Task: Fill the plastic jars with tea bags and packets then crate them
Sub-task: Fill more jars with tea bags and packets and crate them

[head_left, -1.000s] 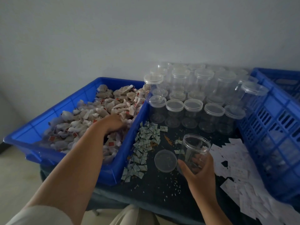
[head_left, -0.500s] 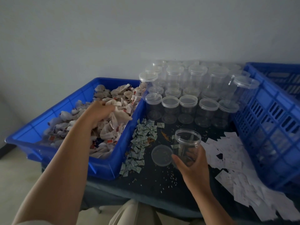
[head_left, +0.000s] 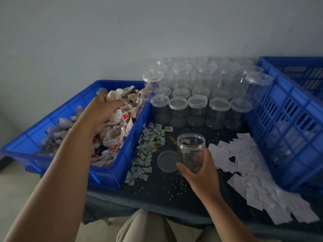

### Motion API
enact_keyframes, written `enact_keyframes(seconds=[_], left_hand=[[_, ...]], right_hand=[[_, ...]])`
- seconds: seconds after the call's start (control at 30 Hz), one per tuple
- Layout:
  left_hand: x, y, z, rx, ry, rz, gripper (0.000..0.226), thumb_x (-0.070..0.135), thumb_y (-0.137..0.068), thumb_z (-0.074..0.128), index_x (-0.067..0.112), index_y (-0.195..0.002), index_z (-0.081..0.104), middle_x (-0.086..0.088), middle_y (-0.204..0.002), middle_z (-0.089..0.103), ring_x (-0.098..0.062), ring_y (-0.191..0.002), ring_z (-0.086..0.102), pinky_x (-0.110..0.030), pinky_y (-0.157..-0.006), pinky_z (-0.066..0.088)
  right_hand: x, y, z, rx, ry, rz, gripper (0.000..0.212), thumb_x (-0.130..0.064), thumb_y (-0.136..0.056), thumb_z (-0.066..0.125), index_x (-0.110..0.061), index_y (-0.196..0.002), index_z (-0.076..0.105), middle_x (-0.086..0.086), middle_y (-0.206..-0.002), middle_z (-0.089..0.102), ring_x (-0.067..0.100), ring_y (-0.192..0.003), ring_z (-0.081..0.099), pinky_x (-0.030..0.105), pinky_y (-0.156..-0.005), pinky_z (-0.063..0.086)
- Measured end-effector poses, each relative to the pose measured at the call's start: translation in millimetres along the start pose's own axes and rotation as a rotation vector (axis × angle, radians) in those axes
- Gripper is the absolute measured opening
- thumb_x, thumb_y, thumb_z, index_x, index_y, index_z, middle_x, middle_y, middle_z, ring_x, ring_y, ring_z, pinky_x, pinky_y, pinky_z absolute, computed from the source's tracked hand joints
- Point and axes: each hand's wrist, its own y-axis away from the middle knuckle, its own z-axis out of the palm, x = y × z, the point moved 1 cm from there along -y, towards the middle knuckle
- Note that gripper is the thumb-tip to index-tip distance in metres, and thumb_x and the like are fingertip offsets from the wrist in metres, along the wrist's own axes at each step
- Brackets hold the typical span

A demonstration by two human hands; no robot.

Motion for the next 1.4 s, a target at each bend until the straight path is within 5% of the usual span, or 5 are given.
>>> enact_keyframes(seconds=[0.33,0.6,0.8,1.03,1.4], left_hand=[[76,50,54,-0.395,0.091,0.238,0.041,0.043,-0.07,0.094,0.048,-0.105,0.073,0.008,-0.096,0.079,-0.013,-0.088,0.078,-0.029,-0.068,0.064],[67,72,115,-0.632,-0.642,0.365,0.048,0.064,-0.069,0.088,0.042,-0.107,0.069,0.021,-0.097,0.073,0.004,-0.084,0.069,-0.025,-0.077,0.055],[76,77,114,-0.606,-0.468,0.312,0.048,0.084,-0.079,0.062,0.045,-0.103,0.075,0.032,-0.095,0.073,0.016,-0.083,0.065,-0.024,-0.075,0.05],[77,86,121,-0.593,-0.069,0.317,0.016,0.042,-0.104,0.062,0.034,-0.109,0.075,0.01,-0.098,0.078,-0.008,-0.092,0.076,-0.03,-0.086,0.063],[73,102,124,-0.717,-0.331,0.506,0.025,0.036,-0.112,0.047,0.042,-0.123,0.068,0.028,-0.111,0.073,0.014,-0.103,0.066,-0.015,-0.088,0.052]], right_hand=[[-3,2,1,-0.098,0.079,-0.019,0.095,-0.073,-0.068,0.087,-0.04,-0.147,0.046,-0.019,-0.131,0.062,0.001,-0.116,0.065,0.034,-0.091,0.063],[-7,2,-1,-0.07,0.026,-0.03,0.091,-0.069,-0.07,0.089,-0.036,-0.145,0.049,-0.018,-0.129,0.064,0.005,-0.114,0.067,0.032,-0.09,0.062],[-9,3,-1,-0.052,-0.012,-0.032,0.084,-0.061,-0.072,0.092,-0.034,-0.14,0.053,-0.017,-0.125,0.066,0.008,-0.109,0.068,0.033,-0.085,0.063],[-10,4,-2,-0.036,-0.026,-0.045,0.092,-0.059,-0.073,0.092,-0.027,-0.148,0.05,-0.012,-0.131,0.065,0.009,-0.114,0.068,0.036,-0.091,0.062],[-14,5,-3,-0.022,-0.101,-0.024,0.086,-0.055,-0.073,0.094,-0.031,-0.144,0.051,-0.012,-0.127,0.065,0.013,-0.106,0.071,0.029,-0.079,0.063]])
